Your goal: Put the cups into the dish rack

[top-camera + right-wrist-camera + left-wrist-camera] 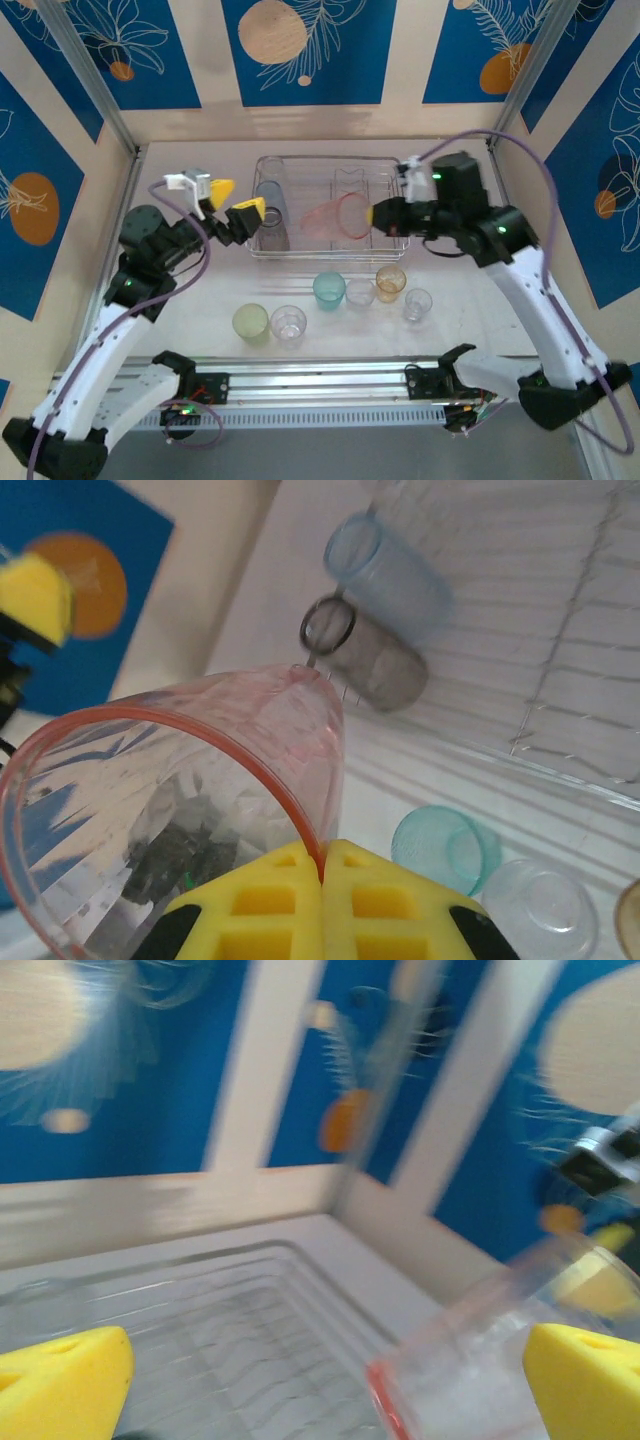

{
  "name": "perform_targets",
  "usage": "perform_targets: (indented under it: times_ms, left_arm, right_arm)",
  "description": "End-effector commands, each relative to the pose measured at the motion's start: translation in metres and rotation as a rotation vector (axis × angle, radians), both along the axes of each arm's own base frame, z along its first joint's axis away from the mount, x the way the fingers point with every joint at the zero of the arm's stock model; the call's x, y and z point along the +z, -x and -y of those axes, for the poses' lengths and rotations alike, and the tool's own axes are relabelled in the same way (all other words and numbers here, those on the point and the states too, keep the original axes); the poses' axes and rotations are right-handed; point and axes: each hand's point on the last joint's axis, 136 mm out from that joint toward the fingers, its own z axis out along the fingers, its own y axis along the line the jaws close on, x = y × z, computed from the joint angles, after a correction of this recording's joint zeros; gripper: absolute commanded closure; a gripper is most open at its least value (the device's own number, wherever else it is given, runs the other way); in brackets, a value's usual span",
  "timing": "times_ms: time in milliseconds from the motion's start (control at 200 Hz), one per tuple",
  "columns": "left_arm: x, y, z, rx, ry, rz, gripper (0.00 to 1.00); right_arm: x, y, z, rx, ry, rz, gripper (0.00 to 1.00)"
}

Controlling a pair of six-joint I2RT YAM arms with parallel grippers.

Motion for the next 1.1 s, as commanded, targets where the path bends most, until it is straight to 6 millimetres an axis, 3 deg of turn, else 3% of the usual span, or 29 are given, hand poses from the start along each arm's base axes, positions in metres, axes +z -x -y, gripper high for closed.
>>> perform_targets:
  times_ms: [0, 155, 420, 625, 891, 1096]
  left_arm:
    - [0.024, 0.047, 0.038, -0.412, 0.080, 0.080, 0.00]
    - [0.006, 0.052, 0.066, -0.562, 0.009, -0.006, 0.00]
    - [-0.004, 0.065, 0.092, -0.677, -0.020, -0.024, 0.00]
    - [-0.002, 0.065, 0.094, -0.687, -0.007, -0.019, 0.00]
    - [0.012, 0.070, 0.092, -0.701, 0.029, 0.031, 0.00]
    - [0.013, 0.069, 0.094, -0.723, 0.049, 0.021, 0.07]
  right_arm:
    - [0.037, 0.015, 0.003, 0.115, -0.218, 0.043, 1.00]
    - [0.057, 0.018, 0.013, 0.151, -0.319, 0.067, 1.00]
    - [0.062, 0.022, -0.007, 0.270, -0.366, 0.048, 1.00]
    - [0.058, 0.029, -0.028, 0.357, -0.356, 0.033, 1.00]
    - [0.053, 0.026, -0.040, 0.389, -0.356, 0.026, 1.00]
    - [0.052, 0.018, -0.044, 0.380, -0.375, 0.042, 1.00]
